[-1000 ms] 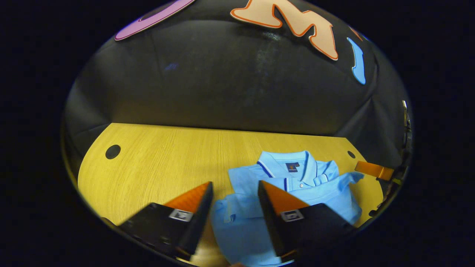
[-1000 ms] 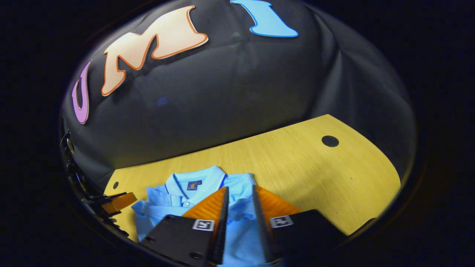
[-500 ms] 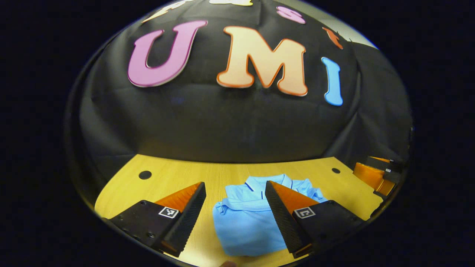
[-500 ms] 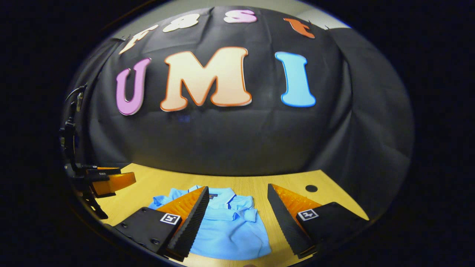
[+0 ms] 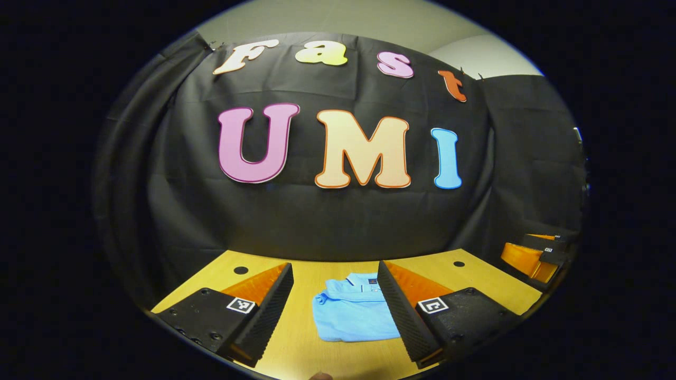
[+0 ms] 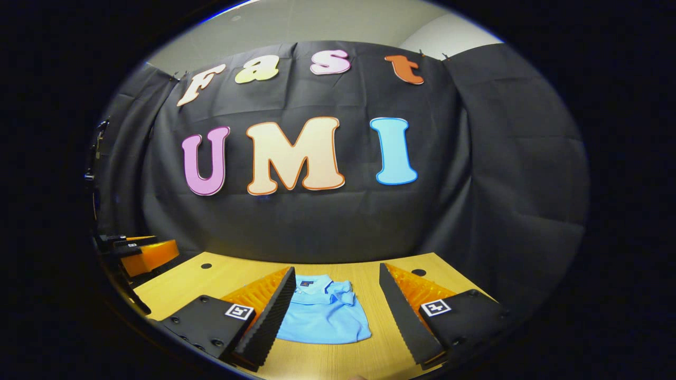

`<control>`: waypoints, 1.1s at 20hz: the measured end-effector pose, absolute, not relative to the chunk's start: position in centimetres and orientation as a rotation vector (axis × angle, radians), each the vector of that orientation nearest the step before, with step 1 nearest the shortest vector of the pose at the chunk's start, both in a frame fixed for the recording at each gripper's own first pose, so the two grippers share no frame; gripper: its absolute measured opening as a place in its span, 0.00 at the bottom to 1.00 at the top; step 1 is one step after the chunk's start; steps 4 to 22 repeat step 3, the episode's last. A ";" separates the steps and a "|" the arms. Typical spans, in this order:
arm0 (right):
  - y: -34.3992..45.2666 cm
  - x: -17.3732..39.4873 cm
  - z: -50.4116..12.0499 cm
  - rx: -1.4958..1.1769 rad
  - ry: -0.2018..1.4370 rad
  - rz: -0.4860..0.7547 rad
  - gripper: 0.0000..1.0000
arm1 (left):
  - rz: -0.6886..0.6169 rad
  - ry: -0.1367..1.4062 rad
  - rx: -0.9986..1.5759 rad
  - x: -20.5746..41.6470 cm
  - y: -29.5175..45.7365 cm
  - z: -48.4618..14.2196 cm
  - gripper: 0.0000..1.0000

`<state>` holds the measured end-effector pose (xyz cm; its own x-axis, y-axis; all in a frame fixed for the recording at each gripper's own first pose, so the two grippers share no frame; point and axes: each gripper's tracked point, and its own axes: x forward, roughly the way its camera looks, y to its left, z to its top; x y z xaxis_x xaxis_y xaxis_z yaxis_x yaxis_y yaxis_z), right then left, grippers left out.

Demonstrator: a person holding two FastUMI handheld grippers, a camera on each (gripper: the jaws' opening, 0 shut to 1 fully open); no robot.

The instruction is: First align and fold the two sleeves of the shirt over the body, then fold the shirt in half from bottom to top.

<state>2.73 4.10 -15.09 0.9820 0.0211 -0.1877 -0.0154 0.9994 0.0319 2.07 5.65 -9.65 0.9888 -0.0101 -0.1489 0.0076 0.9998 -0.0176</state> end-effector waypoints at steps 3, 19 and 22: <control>4.5 1.0 -13.6 0.051 0.154 0.024 0.99 | -0.007 0.144 -0.037 0.2 5.6 -8.9 0.95; 4.5 1.0 -13.6 0.051 0.154 0.024 0.99 | -0.007 0.144 -0.037 0.2 5.6 -8.9 0.95; 4.5 1.0 -13.6 0.051 0.154 0.024 0.99 | -0.007 0.144 -0.037 0.2 5.6 -8.9 0.95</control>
